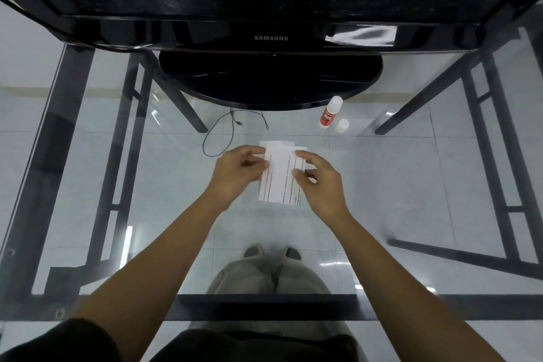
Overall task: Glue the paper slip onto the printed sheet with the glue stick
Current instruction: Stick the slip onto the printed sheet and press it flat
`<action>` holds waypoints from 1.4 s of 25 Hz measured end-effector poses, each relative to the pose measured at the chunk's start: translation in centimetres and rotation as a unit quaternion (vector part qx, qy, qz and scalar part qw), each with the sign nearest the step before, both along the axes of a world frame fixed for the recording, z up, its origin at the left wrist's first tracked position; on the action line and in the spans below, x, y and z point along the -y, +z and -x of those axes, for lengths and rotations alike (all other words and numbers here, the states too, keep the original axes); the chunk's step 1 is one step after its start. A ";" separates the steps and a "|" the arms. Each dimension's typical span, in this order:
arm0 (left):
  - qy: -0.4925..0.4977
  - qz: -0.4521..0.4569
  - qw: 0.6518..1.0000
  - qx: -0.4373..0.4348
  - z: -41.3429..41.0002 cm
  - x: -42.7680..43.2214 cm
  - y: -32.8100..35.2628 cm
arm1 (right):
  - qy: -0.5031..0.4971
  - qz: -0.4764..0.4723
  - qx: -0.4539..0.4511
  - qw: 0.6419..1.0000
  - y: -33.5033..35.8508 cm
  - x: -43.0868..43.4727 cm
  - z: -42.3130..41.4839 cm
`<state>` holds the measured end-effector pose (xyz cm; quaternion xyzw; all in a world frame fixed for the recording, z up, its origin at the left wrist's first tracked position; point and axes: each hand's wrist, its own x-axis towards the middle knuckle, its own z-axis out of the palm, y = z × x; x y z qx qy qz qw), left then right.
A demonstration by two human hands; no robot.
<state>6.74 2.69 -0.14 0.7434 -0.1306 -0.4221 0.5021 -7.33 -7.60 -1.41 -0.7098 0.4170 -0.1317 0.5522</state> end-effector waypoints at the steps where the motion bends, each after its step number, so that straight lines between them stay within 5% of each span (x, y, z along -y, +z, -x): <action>1: 0.009 -0.005 1.000 0.026 0.4 -0.3 -0.3 | 0.001 0.007 0.003 1.000 -0.3 0.0 0.1; 10: -0.015 -0.009 0.963 0.269 1.3 0.3 -2.0 | -0.017 0.053 -0.004 0.998 -2.1 0.5 -0.8; 35: -0.035 -0.109 0.940 0.321 1.4 1.4 -2.7 | 0.019 0.132 -0.065 0.989 -3.5 0.7 -2.0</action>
